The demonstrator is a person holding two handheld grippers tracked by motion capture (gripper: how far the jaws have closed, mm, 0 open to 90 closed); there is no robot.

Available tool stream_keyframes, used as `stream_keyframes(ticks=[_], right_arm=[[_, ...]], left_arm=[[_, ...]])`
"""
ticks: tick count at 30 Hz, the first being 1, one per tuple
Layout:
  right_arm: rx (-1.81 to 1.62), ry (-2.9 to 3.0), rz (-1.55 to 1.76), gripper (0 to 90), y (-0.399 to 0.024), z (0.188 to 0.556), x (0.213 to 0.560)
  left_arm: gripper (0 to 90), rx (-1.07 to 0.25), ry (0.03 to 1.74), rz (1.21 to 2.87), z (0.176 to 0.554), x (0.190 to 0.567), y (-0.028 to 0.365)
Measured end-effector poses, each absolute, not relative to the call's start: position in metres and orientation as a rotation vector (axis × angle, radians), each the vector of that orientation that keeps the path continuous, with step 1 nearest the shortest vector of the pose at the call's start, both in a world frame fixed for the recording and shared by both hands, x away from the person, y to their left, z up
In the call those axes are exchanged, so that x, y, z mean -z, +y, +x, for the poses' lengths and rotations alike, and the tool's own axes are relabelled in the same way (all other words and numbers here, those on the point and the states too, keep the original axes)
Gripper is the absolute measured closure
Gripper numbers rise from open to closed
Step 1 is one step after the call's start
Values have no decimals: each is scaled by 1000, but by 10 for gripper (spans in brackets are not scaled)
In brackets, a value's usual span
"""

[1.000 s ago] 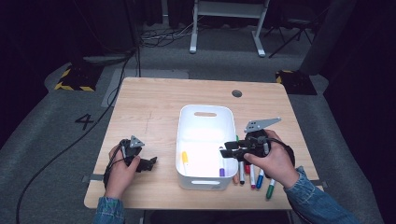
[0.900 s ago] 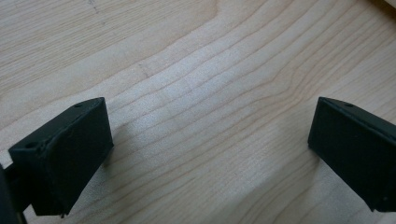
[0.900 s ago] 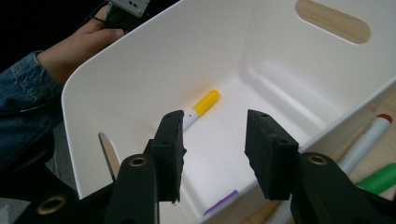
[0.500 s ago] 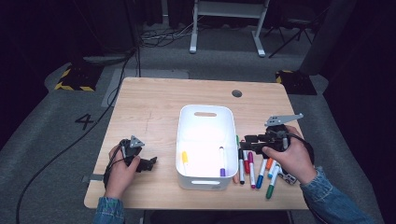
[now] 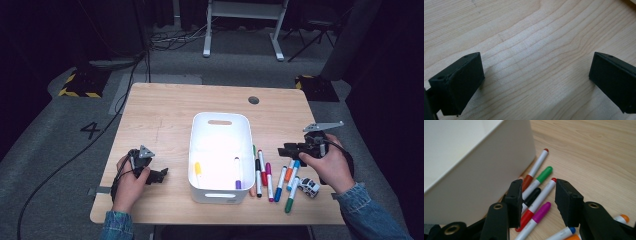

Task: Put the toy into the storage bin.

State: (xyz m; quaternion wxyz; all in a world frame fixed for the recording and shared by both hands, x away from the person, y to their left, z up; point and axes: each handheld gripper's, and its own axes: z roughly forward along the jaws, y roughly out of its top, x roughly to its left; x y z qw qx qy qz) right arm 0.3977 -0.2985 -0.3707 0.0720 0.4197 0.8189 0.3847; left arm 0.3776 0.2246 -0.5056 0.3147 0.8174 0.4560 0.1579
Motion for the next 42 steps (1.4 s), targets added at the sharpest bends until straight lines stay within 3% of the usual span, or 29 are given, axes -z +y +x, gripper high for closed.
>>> stream_keyframes(ticks=[22, 42], right_arm=[[-883, 2473, 1534, 637, -342, 418, 433], [-827, 2488, 1611, 654, -335, 434, 463]], left_arm=[[0, -420, 1202, 2154, 378, 506, 225], [0, -418, 1202, 2155, 378, 506, 225]])
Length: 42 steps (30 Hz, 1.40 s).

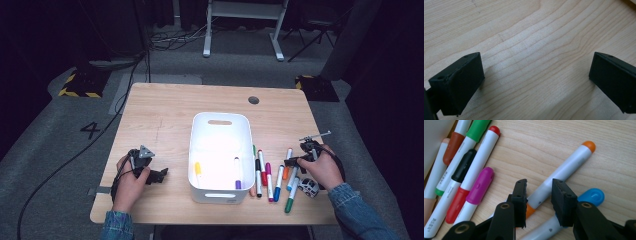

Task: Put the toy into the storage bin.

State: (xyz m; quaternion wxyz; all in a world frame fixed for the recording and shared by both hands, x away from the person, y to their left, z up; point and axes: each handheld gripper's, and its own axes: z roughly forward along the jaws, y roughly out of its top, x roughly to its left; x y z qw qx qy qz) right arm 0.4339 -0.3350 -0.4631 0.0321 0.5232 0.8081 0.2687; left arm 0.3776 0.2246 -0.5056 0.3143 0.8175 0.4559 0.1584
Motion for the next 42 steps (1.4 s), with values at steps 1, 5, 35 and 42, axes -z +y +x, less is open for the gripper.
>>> stream_keyframes(ticks=[1, 5, 35, 42], right_arm=[[-832, 2487, 1611, 657, -334, 435, 464], [-831, 2487, 1602, 670, -328, 439, 464], [-611, 2515, 1392, 761, -284, 451, 469], [-632, 2518, 1413, 766, -284, 453, 469]], left_arm=[[0, -423, 1203, 2152, 378, 506, 224], [0, -421, 1202, 2153, 378, 506, 224], [0, -423, 1204, 2154, 378, 506, 224], [0, -418, 1203, 2158, 378, 505, 225]])
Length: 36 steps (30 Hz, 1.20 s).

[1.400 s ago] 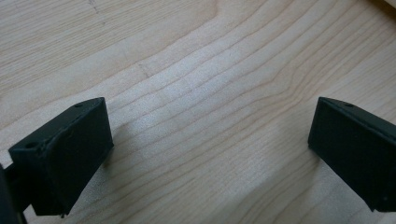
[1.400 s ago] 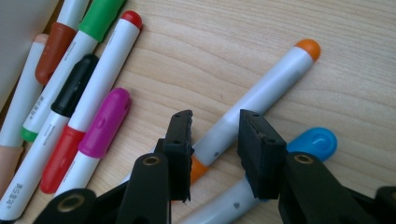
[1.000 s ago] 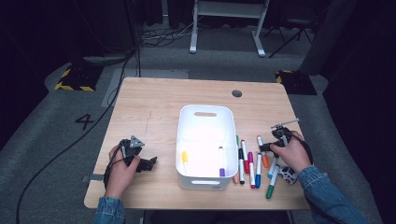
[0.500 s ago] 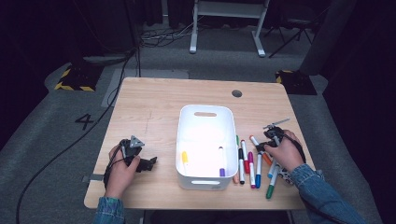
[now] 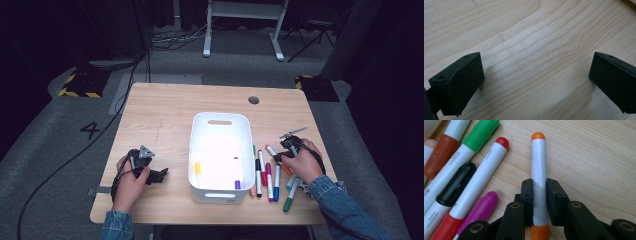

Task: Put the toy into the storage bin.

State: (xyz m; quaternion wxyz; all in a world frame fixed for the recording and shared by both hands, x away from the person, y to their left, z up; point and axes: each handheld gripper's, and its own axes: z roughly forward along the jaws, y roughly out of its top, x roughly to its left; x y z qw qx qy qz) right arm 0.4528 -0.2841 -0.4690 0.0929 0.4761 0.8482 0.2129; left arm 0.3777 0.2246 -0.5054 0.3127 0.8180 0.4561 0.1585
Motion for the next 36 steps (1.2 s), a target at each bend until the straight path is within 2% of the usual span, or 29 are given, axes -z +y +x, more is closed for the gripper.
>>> stream_keyframes(ticks=[13, 36], right_arm=[[-784, 2529, 1475, 767, -290, 454, 456], [-1081, 2544, 1396, 766, -275, 432, 390]], left_arm=[[0, -419, 1203, 2157, 378, 505, 225], [0, -419, 1203, 2156, 378, 505, 225]])
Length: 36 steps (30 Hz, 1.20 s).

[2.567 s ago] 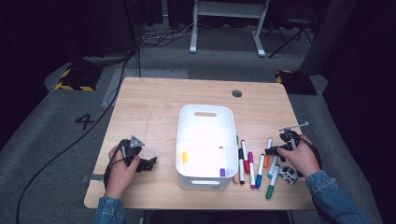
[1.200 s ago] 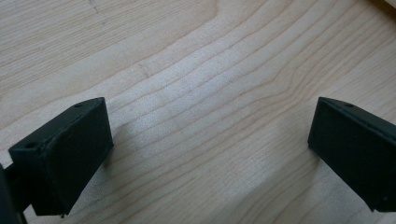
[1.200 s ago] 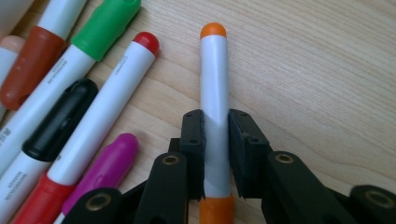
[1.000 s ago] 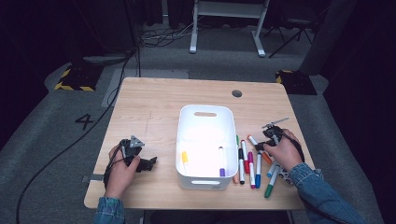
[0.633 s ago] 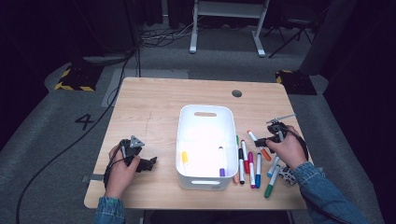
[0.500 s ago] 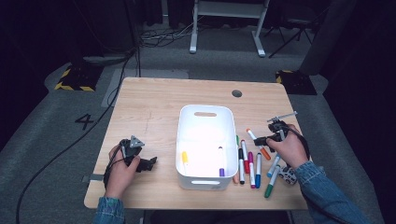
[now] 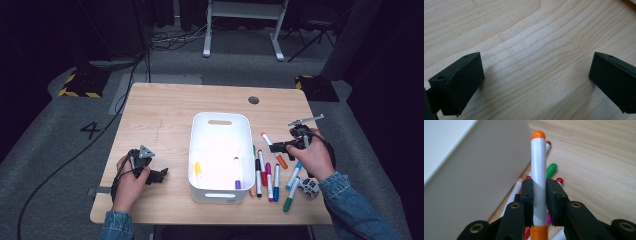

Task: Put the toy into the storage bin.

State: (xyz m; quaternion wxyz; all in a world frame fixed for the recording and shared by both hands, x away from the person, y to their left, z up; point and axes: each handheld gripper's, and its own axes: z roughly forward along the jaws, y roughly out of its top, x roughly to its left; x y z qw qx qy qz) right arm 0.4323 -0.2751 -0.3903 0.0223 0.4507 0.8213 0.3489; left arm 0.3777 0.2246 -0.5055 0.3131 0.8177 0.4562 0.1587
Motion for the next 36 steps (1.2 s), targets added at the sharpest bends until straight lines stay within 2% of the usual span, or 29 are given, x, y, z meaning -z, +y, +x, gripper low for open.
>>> stream_keyframes(ticks=[18, 36], right_arm=[[-1217, 2616, 1226, 766, -242, 415, 340], [-1297, 2707, 1098, 766, -210, 395, 323]], left_arm=[[1, -421, 1209, 2158, 376, 505, 225], [1, -424, 1207, 2156, 376, 505, 225]])
